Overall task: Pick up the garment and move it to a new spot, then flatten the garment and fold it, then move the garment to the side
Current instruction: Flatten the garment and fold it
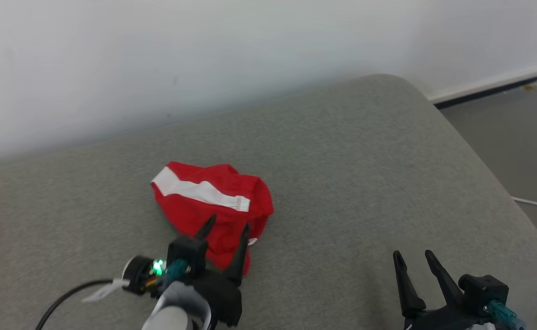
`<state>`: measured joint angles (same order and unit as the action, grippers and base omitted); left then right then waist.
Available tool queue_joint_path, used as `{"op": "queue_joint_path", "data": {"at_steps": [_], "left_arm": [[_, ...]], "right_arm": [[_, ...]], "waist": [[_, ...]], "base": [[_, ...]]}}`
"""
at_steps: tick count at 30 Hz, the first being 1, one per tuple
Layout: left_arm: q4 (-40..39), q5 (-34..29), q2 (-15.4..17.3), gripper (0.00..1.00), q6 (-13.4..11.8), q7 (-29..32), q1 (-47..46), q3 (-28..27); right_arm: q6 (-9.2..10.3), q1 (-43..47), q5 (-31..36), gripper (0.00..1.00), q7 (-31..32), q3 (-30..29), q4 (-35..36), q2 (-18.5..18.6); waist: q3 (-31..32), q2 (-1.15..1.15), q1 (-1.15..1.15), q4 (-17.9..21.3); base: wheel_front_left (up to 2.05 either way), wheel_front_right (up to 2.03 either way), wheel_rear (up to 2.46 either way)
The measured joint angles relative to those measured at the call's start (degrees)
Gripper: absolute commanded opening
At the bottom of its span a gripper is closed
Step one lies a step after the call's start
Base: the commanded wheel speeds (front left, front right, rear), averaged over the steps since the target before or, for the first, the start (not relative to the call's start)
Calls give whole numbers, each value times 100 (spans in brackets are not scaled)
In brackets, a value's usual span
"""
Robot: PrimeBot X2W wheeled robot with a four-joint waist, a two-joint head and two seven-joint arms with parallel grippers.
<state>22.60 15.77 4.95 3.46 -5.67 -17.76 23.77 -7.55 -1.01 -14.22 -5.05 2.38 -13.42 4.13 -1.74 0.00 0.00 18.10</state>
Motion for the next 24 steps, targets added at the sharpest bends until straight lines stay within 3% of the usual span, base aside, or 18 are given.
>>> {"op": "queue_joint_path", "data": {"at_steps": [8,17,18,19,20,24], "left_arm": [[821,-167,-93,100,-454,163,-895,-7],[1392,-246,65,100,-942,114,-1159,-205],[1422,-226,65,76,-955,82,-1177,-227],[1430,-210,67,45,-958,16,-1184,-242],[1433,-203,69,0,-957,-35,-1190,-242],[1415,-140,38,0,-892,-192,-1257,-231]], "right_arm": [[0,-95,-133,100,-178,125,-209,-56],[0,-221,-205,100,-338,208,-431,-97],[0,-255,-210,100,-352,222,-438,-98],[0,-274,-210,100,-356,232,-445,-99],[0,-275,-214,100,-363,242,-460,-107],[0,-276,-225,100,-381,245,-521,-109]], "waist": [[-303,1,0,642],[-625,0,1,899],[-631,0,1,896],[-632,1,1,887],[-628,1,0,875],[-600,1,1,813]], "base": [[0,0,0],[0,0,0],[0,0,0],[0,0,0],[0,0,0],[0,0,0]]}}
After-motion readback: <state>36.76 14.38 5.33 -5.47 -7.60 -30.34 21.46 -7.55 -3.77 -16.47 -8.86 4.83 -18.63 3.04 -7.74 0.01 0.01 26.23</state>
